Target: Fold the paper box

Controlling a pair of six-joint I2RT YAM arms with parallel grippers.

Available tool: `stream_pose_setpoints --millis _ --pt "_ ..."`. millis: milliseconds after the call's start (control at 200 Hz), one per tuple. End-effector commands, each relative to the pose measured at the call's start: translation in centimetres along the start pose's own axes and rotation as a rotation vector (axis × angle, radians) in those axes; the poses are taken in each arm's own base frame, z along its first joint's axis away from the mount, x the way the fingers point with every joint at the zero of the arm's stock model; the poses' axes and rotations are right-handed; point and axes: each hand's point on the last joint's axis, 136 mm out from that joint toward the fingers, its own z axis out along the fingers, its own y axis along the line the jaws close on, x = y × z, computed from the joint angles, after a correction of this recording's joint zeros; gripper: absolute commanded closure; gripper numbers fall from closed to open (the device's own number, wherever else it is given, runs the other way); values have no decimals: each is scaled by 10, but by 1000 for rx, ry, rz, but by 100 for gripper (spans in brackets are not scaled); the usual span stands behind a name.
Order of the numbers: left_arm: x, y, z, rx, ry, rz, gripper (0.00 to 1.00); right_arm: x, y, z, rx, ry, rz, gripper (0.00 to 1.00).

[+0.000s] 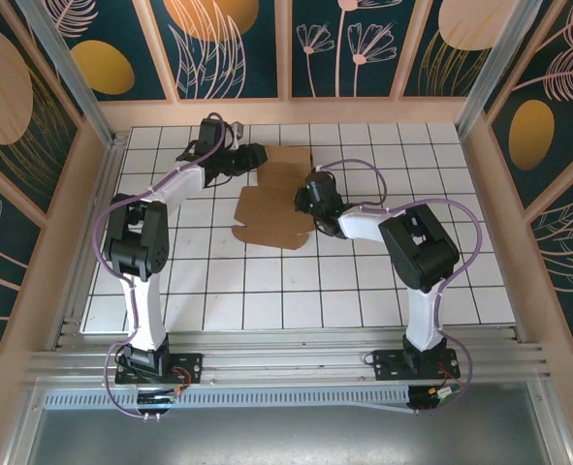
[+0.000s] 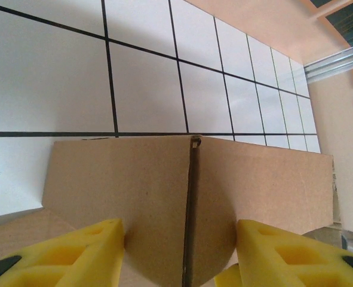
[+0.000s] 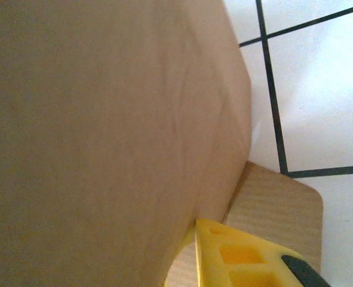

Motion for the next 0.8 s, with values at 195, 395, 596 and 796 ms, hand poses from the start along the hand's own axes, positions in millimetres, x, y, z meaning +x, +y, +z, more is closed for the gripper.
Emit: stream_pose_setpoints --millis 195,395,596,796 --pt "24 22 5 -108 66 12 50 -25 20 -47 -66 -69 -161 55" --pt "23 21 4 -113 65 26 50 -36 37 -101 -174 -100 -240 41" --pt "24 22 8 -109 76 24 50 -70 14 -138 -115 -290 -481 6" --pt "25 23 9 -112 84 29 50 -74 -11 -99 -146 -206 -811 7"
